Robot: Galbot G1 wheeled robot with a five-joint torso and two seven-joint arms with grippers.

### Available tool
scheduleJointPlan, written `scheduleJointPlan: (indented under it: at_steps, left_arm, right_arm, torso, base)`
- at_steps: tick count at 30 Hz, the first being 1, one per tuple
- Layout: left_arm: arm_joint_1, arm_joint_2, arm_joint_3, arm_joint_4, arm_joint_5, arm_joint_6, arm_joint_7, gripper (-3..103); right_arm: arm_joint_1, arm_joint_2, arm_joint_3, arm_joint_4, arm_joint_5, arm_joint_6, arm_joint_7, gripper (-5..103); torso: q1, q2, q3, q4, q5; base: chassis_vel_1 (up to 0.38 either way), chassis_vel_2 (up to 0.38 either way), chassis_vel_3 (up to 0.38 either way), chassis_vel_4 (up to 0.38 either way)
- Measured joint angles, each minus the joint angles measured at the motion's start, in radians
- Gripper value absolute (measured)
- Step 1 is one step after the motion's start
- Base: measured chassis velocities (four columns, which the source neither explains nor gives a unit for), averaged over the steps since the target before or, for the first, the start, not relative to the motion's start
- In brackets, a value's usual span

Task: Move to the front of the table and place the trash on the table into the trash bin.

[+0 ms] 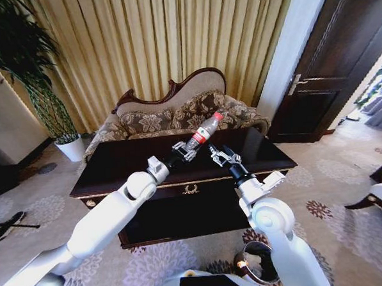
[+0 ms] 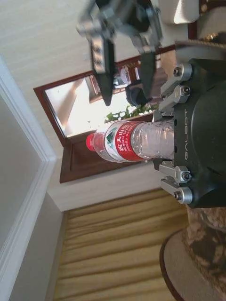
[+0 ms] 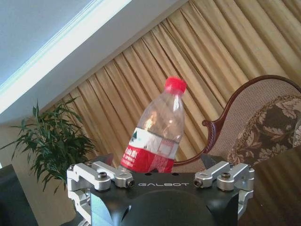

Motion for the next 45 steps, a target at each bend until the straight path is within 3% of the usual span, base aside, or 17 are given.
scheduleJointPlan:
  at_steps: [10,40,43,45]
  left_arm:
    - [-0.008,-0.033,0.042,-0.011,0.01,0.002,-0.002,36]
    - [0.032,-0.011,0.06,-0.057,0.012,0.024,-0.001,36]
    - [0.033,-0.009,0.06,-0.058,0.012,0.024,-0.001,36]
    - [0.031,-0.007,0.06,-0.058,0.012,0.024,-0.001,36]
  right_arm:
    - [0.017,0.003,0.004,-0.023,-0.002,0.004,0.0,100]
    - [0.062,-0.011,0.023,-0.062,-0.012,0.023,0.0,101]
    - [0.062,-0.011,0.023,-0.062,-0.012,0.026,0.0,95]
    - [0.061,-0.01,0.022,-0.062,-0.013,0.027,0.0,85]
  torso:
    - [0.0,0.0,0.0,-0.0001,0.0]
    - [0.0,0.0,0.0,0.0,-0.0001]
    - [0.0,0.0,0.0,0.0,-0.0001]
    - [0.0,0.0,0.0,-0.0001,-0.0001]
  base:
    - [0.0,0.0,0.0,0.0]
    - [0.0,0.0,0.0,0.0]
    - [0.0,0.0,0.0,0.0]
    - [0.0,0.0,0.0,0.0]
